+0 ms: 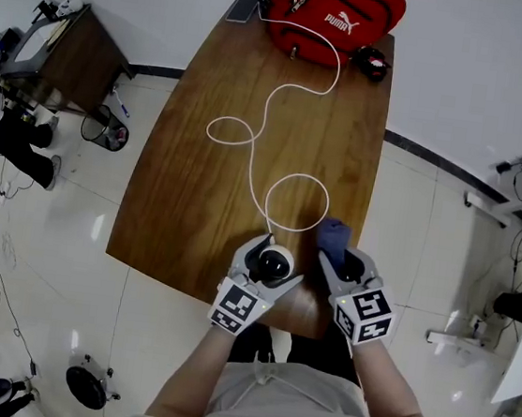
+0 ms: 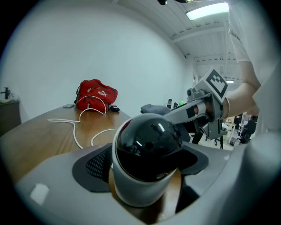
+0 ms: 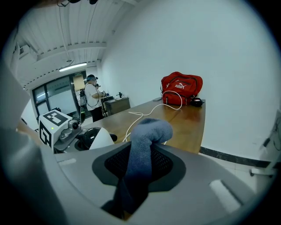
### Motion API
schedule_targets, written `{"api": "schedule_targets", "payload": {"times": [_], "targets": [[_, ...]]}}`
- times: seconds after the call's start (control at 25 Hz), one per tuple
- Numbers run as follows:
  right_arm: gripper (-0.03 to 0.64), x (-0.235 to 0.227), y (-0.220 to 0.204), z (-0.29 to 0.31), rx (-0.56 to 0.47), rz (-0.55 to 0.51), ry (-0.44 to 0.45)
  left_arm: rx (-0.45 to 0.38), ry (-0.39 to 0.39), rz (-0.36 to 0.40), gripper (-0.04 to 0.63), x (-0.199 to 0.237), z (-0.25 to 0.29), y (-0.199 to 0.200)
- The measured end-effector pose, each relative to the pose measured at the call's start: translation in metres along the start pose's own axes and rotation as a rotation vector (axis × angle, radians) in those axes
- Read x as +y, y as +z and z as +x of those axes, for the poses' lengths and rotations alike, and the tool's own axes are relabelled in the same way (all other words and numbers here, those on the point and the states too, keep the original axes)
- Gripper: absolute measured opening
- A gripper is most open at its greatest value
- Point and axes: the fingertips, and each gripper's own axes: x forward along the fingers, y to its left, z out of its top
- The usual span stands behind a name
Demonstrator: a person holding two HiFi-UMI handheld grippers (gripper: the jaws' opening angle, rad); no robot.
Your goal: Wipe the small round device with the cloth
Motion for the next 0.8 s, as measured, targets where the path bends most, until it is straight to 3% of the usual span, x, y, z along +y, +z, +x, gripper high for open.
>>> {"api": "schedule_targets", "payload": {"times": [0.12,0.36,0.56,0.72,0.8], "targets": [[0.11,0.001,0.01,-0.009,0.002,0.009,-0.015,0.01,0.001,-0.02,0.469,-0.002,-0.014,0.008],[0.11,0.016,0.042,-0.039,-0.05,0.011,-0.071,-0.081,0.088,0.028,0.469,0.012,-0.068,0.066],[0.11,0.046,0.05,-0.067,-0.11,0.052,-0.14,-0.086,0.189,0.049,0.283,0.023,-0.124,0.086],[0.11,0.075,0.046,-0.087,-0.133,0.058,-0.153,-0.117,0.207,0.041,0.007,0.019,-0.162,0.094],[0.11,0.085,0.045,-0.095,-0.135,0.038,-0.151,-0.123,0.186,0.035,0.007,0.014,-0.169,0.094]]}}
